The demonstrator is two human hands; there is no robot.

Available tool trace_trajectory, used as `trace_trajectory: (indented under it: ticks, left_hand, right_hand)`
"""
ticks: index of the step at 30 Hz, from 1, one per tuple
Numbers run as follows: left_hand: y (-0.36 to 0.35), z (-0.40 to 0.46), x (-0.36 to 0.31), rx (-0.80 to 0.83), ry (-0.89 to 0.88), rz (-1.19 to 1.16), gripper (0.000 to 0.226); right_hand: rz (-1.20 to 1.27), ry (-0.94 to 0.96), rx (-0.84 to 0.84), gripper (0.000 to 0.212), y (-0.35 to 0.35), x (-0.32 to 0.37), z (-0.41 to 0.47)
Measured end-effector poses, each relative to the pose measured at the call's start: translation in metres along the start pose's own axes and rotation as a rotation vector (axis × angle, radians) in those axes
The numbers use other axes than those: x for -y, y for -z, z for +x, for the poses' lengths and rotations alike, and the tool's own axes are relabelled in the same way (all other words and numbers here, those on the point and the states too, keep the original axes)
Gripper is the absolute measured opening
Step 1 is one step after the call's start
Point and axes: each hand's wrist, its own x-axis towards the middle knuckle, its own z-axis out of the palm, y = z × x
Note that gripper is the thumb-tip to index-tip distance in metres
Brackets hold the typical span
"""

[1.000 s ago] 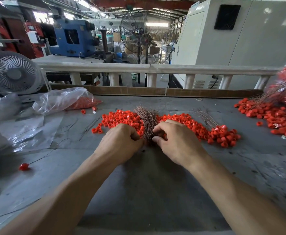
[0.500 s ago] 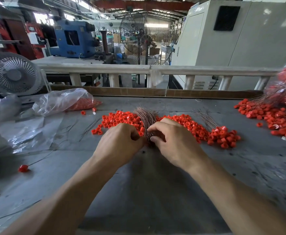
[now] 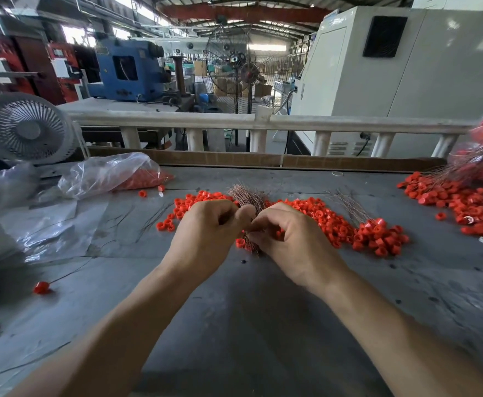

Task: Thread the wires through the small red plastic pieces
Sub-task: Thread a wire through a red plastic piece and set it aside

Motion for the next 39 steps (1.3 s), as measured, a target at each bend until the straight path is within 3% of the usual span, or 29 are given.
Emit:
trace_trajectory:
  ticks: [3,6,10,13,17,20,24,29,39]
  left_hand:
    - [0.013,0.007,0.005,-0.061,0.077,0.090,0.049]
    - [0.031,0.012,0.018,-0.061,0.153,0.360,0.048]
    - [0.044,0.017,0.029,0.130,0.255,0.497,0.049]
    - [0.052,0.018,0.028,0.317,0.344,0.536,0.051]
    - [0.056,0.017,0.026,0.551,0.468,0.385,0.027]
    - [0.051,0.014,0.027,0.566,0.472,0.292,0.015]
    - [0.039,0.012,0.018,0.380,0.345,0.189,0.013]
    - [0.021,0.006,0.003,0.200,0.285,-0.188,0.010]
    - [0.013,0.007,0.002,0.088,0.298,-0.641,0.026]
  right_hand:
    - [0.110,-0.019,-0.057,0.008,0.005,0.001,0.000]
    - [0.507,-0.048,-0.112,0.004,0.011,0.006,0.000]
    - [0.832,-0.072,-0.209,0.006,0.022,0.013,0.000]
    - [0.953,-0.105,-0.325,0.020,0.031,0.017,0.004]
    - [1.102,-0.187,-0.466,0.020,0.043,0.017,0.008]
    - [1.013,-0.334,-0.455,0.018,0.038,0.012,0.008]
    - [0.823,-0.446,-0.336,0.018,0.026,0.005,0.006]
    - [0.630,-0.375,-0.222,0.012,0.013,0.001,0.001]
    - [0.333,-0.155,-0.219,0.015,0.009,0.002,-0.003]
